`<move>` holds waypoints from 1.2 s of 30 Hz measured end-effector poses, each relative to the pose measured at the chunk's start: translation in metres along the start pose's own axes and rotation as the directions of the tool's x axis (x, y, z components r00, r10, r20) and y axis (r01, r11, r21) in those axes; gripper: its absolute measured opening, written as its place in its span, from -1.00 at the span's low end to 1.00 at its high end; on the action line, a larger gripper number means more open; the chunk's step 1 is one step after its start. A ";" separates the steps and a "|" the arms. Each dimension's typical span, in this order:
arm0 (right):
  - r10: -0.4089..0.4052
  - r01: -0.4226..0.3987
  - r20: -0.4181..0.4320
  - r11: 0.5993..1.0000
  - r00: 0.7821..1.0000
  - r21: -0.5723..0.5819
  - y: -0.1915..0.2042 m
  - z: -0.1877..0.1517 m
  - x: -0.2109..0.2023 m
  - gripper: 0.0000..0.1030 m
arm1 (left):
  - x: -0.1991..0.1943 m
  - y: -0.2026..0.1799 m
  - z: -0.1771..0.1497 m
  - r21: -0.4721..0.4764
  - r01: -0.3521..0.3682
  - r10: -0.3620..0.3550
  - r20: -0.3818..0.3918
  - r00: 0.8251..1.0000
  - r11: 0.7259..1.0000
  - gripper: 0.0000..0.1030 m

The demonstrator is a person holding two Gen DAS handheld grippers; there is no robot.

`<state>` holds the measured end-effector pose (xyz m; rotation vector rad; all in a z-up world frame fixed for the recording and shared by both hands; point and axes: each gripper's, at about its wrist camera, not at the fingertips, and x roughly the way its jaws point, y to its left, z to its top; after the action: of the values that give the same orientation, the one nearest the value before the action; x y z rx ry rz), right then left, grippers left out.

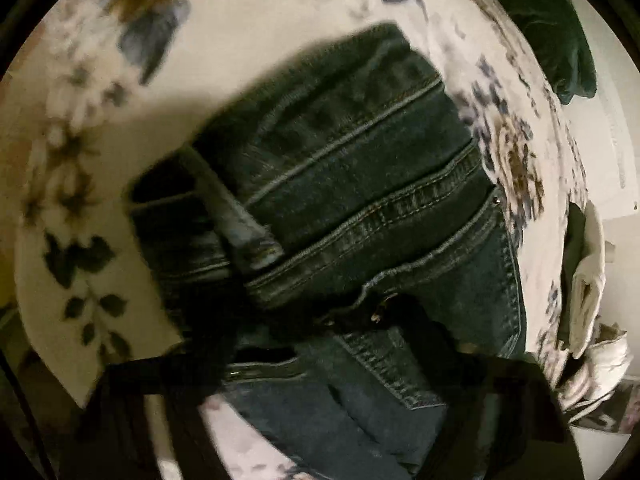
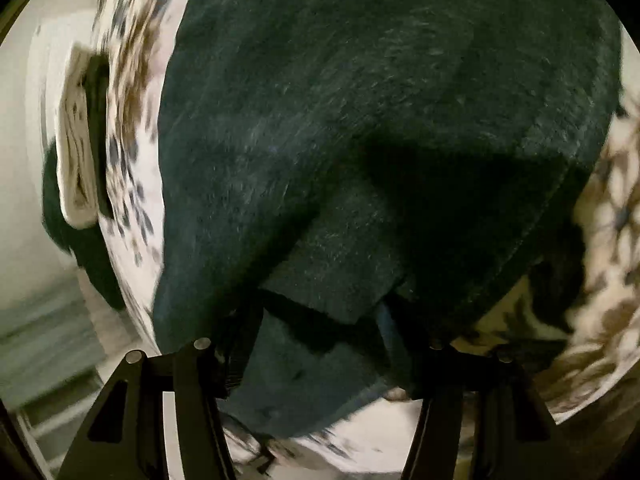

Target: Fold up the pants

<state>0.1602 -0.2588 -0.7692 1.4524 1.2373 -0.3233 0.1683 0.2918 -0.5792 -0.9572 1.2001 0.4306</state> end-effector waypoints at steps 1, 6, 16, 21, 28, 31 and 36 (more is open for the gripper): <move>-0.013 0.013 0.013 1.000 1.000 -0.005 0.000 0.000 -0.003 -0.61 | -0.008 -0.004 -0.005 0.032 0.043 -0.044 0.033 0.998 0.999 -0.34; -0.046 0.051 0.069 0.996 0.997 -0.077 0.018 -0.011 -0.018 -0.86 | -0.033 -0.021 -0.018 0.148 0.026 -0.040 0.090 0.995 0.989 -0.71; -0.138 0.142 0.032 0.962 0.990 -0.232 0.026 -0.027 -0.066 -0.87 | -0.065 -0.031 -0.033 0.183 -0.027 0.008 0.104 0.995 0.983 -0.89; -0.194 0.184 -0.029 0.963 0.981 -0.196 -0.007 -0.013 -0.047 -0.85 | -0.032 -0.013 -0.037 0.173 -0.075 0.069 0.040 0.997 0.982 -0.81; -0.361 0.288 -0.099 0.857 0.927 -0.427 0.049 -0.030 -0.042 -0.01 | -0.049 -0.038 -0.044 0.214 -0.169 0.172 0.004 0.985 0.962 -0.34; -0.372 0.210 -0.145 0.758 0.917 -0.617 0.119 -0.063 -0.023 -0.01 | -0.061 -0.071 -0.050 0.340 -0.254 0.226 0.118 0.967 0.905 0.91; -0.316 -0.052 -0.313 0.625 0.896 -0.779 0.239 -0.108 0.065 -0.01 | -0.038 -0.130 -0.044 0.493 -0.373 0.271 0.269 0.924 0.786 0.95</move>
<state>0.3336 -0.0882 -0.6520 0.6600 1.5729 0.4448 0.2247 0.1911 -0.4957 -0.2128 1.2246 0.4098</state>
